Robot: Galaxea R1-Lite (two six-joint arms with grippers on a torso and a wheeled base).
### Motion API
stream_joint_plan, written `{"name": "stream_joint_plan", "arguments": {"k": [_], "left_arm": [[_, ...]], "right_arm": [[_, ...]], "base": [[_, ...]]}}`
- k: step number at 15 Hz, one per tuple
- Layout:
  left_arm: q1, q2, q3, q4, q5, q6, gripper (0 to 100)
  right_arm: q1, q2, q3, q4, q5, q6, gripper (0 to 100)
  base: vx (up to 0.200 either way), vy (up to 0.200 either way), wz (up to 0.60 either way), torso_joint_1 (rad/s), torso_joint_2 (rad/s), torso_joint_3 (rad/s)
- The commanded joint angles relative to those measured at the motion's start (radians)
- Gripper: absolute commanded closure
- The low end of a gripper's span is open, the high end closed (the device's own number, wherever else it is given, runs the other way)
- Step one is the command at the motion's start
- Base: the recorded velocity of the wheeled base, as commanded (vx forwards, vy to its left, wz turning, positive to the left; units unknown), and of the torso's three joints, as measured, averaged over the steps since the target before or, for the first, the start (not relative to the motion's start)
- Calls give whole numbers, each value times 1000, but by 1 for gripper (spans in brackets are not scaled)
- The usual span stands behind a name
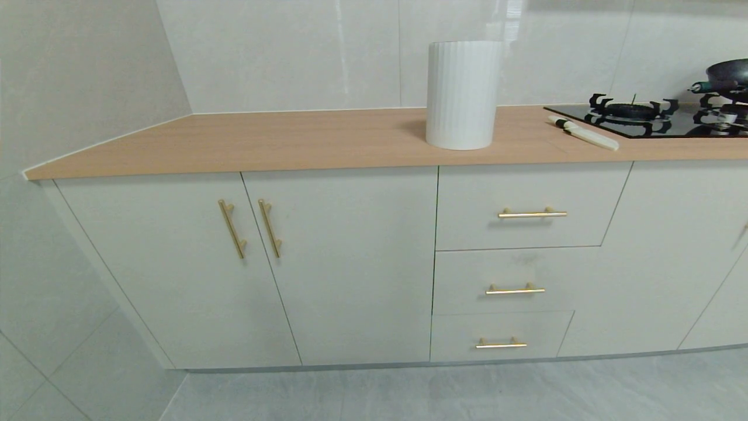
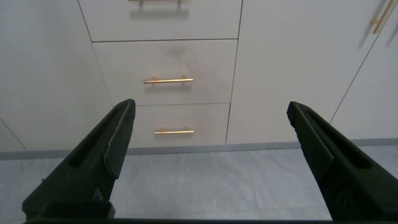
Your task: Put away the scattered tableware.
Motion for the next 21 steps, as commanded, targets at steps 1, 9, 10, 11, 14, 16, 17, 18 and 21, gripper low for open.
{"name": "stream_joint_plan", "arguments": {"k": [1,9,10,11,14,16,17,18,21], "left_arm": [[0,0,0,0,0,0,0],[0,0,0,0,1,-2,0],[0,0,0,0,0,-2,0],[0,0,0,0,1,-2,0],[0,0,0,0,1,-2,0],[0,0,0,0,1,-2,0],[0,0,0,0,1,0,0],[0,0,0,0,1,0,0],[0,0,0,0,1,0,0]], "right_arm": [[0,3,0,0,0,0,0],[0,3,0,0,0,0,0],[0,3,0,0,0,1,0],[0,3,0,0,0,0,0],[0,3,0,0,0,1,0],[0,3,0,0,0,1,0],[0,3,0,0,0,1,0],[0,3,0,0,0,1,0],[0,3,0,0,0,1,0]], "base": [[200,0,0,2,2,-2],[200,0,0,4,2,2],[200,0,0,12,2,2],[200,0,0,2,12,-2],[200,0,0,2,2,-1],[100,0,0,-1,4,1],[0,0,0,0,0,0],[0,0,0,0,0,0],[0,0,0,0,0,0]]}}
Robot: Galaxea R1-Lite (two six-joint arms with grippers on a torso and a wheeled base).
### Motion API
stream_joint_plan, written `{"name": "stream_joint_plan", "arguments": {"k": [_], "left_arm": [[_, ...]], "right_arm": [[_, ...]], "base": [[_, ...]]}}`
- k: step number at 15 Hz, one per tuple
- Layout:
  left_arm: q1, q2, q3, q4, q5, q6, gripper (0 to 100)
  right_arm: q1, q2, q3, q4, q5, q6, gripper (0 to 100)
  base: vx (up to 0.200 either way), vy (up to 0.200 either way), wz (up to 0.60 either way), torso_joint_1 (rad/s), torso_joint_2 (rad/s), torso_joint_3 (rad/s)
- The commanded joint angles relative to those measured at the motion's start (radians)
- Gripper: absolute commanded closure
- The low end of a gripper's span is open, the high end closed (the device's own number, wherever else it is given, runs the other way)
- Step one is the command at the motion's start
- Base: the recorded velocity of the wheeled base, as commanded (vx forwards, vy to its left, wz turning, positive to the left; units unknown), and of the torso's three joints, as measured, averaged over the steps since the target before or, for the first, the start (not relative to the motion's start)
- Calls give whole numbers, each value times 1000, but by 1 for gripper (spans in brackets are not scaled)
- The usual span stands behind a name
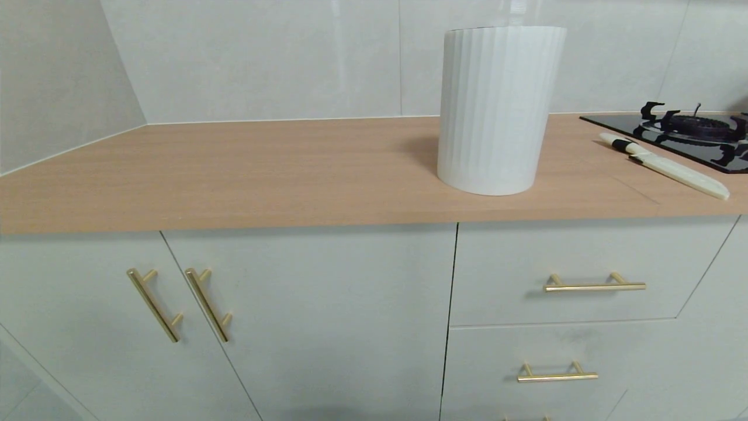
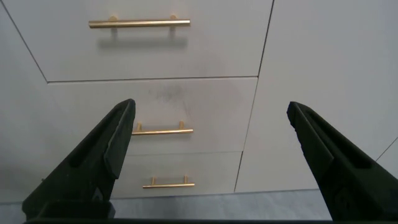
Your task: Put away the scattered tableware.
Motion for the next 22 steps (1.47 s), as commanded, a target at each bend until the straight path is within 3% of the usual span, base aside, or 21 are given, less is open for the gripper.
{"name": "stream_joint_plan", "arguments": {"k": [1,10,19,22], "left_arm": [[0,0,0,0,0,2,0],[0,0,0,0,0,0,0],[0,0,0,0,0,0,0],[0,0,0,0,0,-1,0]], "right_arm": [[0,2,0,0,0,0,0],[0,2,0,0,0,0,0],[0,2,0,0,0,0,0],[0,2,0,0,0,0,0]], "base": [[0,0,0,0,0,0],[0,-200,0,2,5,3],[0,0,0,0,0,0],[200,0,0,1,-2,5]]}}
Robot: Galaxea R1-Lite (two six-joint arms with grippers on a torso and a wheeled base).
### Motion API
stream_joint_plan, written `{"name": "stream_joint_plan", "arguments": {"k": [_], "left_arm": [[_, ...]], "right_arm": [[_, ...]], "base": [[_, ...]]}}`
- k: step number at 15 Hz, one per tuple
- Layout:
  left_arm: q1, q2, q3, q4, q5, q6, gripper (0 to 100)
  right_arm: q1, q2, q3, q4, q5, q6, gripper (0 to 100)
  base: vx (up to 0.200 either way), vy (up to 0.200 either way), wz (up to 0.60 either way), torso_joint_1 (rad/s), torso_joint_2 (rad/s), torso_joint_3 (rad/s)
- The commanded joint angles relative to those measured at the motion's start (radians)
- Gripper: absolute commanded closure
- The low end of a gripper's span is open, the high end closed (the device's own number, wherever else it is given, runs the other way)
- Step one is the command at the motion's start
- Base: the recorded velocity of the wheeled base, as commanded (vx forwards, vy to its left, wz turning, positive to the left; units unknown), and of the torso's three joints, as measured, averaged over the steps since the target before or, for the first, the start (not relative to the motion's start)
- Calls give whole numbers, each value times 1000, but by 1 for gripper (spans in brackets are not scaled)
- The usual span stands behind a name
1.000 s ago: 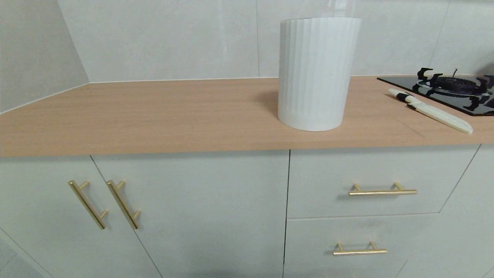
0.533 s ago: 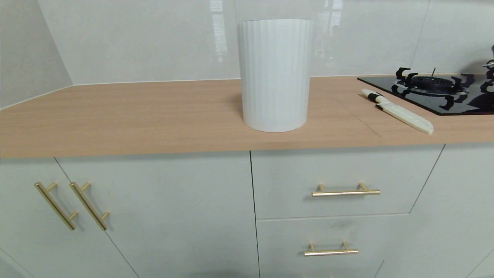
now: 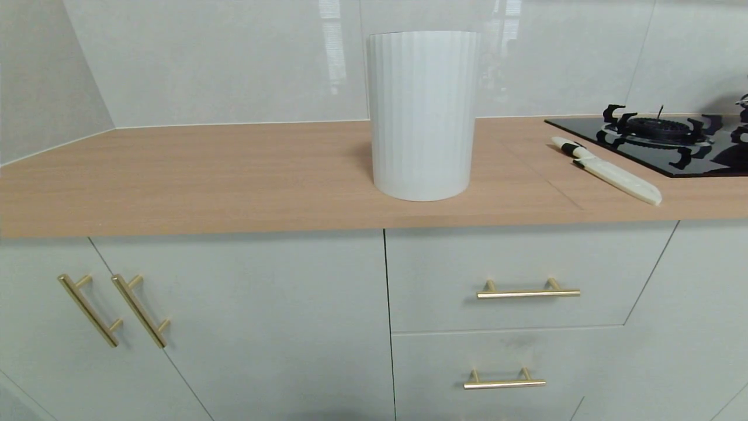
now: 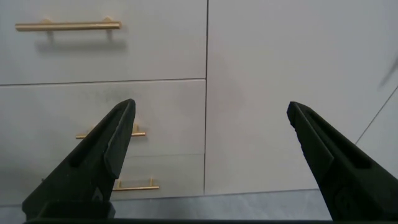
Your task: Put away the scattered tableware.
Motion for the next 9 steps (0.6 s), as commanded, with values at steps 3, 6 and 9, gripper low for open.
{"name": "stream_joint_plan", "arguments": {"k": [3,6,9], "left_arm": [[0,0,0,0,0,-1,0],[0,0,0,0,0,-1,0],[0,0,0,0,0,-1,0]], "right_arm": [[0,2,0,0,0,1,0],[0,0,0,0,0,1,0],[0,2,0,0,0,1,0]], "base": [[0,0,0,0,0,0],[0,0,0,0,0,0],[0,0,0,0,0,0]]}}
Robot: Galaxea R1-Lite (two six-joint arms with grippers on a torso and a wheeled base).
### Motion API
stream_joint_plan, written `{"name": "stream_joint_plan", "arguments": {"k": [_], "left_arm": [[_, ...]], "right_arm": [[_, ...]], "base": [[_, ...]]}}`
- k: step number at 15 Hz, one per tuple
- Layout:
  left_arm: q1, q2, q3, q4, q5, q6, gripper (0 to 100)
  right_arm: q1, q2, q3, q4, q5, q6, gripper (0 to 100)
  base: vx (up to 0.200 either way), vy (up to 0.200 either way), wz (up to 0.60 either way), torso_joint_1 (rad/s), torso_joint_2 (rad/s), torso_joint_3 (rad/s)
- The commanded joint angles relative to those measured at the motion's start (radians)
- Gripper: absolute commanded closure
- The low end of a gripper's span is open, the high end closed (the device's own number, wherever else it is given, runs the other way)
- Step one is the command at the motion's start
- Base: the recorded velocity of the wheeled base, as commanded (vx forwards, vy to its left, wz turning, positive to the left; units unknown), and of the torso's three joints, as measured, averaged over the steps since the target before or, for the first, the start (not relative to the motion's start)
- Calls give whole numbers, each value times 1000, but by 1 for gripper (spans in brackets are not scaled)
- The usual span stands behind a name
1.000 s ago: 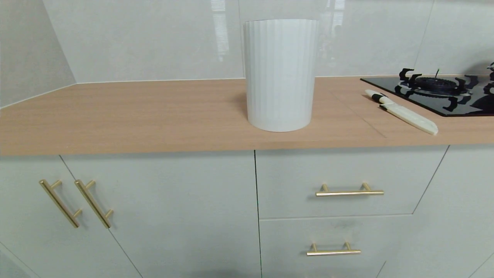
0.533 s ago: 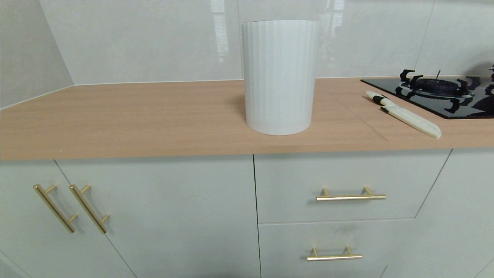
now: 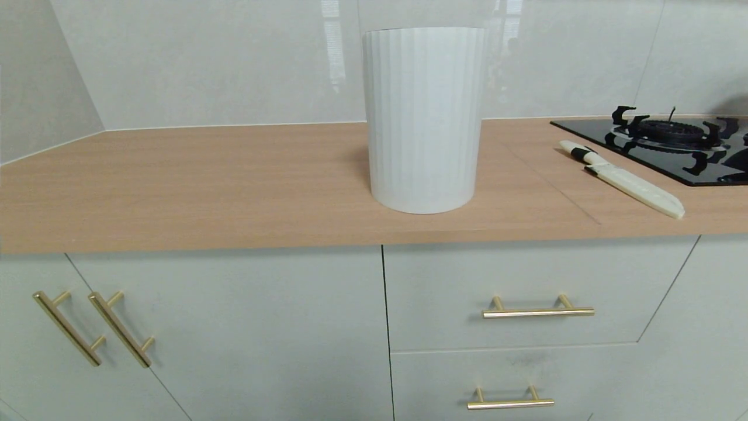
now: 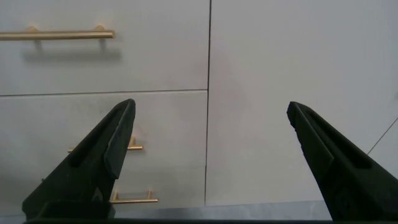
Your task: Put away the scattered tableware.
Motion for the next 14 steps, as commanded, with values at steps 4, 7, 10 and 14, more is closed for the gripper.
{"name": "stream_joint_plan", "arguments": {"k": [4,7,10,14], "left_arm": [[0,0,0,0,0,0,0],[0,0,0,0,0,0,0],[0,0,0,0,0,2,0],[0,0,0,0,0,2,0]], "right_arm": [[0,2,0,0,0,1,0],[0,0,0,0,0,2,0],[0,2,0,0,0,4,0],[0,2,0,0,0,4,0]], "base": [[0,0,0,35,-242,-267],[0,0,0,80,-489,-344],[0,0,0,132,-452,-333],[0,0,0,151,-460,-320]]}}
